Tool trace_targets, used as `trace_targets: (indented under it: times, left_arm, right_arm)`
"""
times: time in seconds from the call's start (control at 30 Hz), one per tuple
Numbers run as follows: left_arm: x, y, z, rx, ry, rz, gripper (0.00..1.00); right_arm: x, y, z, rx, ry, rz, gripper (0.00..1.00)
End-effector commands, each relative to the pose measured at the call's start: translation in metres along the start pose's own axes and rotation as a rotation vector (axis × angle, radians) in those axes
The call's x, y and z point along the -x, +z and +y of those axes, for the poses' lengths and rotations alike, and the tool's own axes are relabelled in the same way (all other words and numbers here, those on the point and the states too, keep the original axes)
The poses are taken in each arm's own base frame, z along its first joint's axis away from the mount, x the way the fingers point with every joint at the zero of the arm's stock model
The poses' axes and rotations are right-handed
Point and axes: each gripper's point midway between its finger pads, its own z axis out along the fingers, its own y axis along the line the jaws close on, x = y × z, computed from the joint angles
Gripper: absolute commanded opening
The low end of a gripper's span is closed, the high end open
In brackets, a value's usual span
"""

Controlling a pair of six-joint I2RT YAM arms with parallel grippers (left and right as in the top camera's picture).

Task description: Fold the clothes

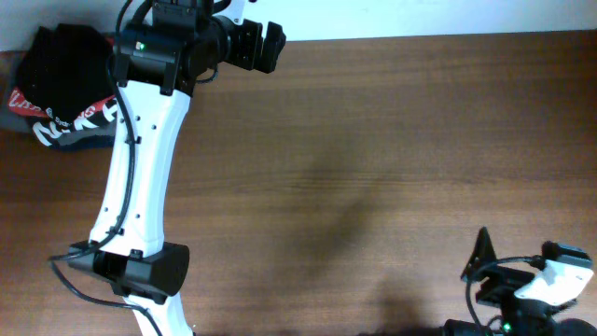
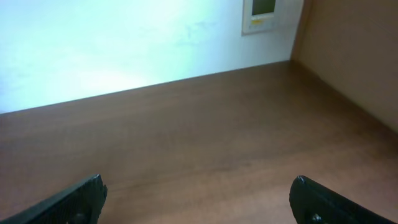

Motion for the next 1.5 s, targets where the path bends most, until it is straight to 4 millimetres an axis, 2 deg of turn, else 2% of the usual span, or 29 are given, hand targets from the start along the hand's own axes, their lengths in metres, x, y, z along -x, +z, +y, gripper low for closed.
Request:
trace_targets:
  times: [0.0, 0.3, 0.57, 0.8, 0.97, 1.23, 1.47]
  left_arm:
    - [-0.001, 0.002, -0.001, 0.001, -0.008, 0.003, 0.99]
    - [-0.001, 0.002, -0.001, 0.001, -0.008, 0.003, 0.99]
    - [-0.001, 0.002, -0.001, 0.001, -0.007, 0.003, 0.99]
    - [-0.001, 0.002, -0.001, 0.001, -0.007, 0.003, 0.99]
    - [-0.001, 0.002, -0.001, 0.001, -0.007, 0.003, 0.99]
    - [-0.001, 0.002, -0.001, 0.001, -0.007, 0.003, 0.99]
    - [-0.001, 0.002, -0.001, 0.001, -0.008, 0.003, 0.99]
  right_arm:
    - [-0.013, 0.011, 0.001, 0.019, -0.003, -0.042, 0.99]
    - [-0.045, 0.051, 0.004, 0.051, -0.006, -0.084, 0.99]
    - [-0.046, 0.066, 0.015, 0.11, -0.082, -0.144, 0.99]
    - [-0.04, 0.067, 0.017, 0.116, -0.098, -0.181, 0.99]
    - [-0.028, 0.063, 0.032, 0.188, -0.244, -0.247, 0.99]
    - [-0.023, 0.061, 0.034, 0.193, -0.246, -0.269, 0.99]
    - [-0.026, 0.066, 0.035, 0.202, -0.25, -0.278, 0.99]
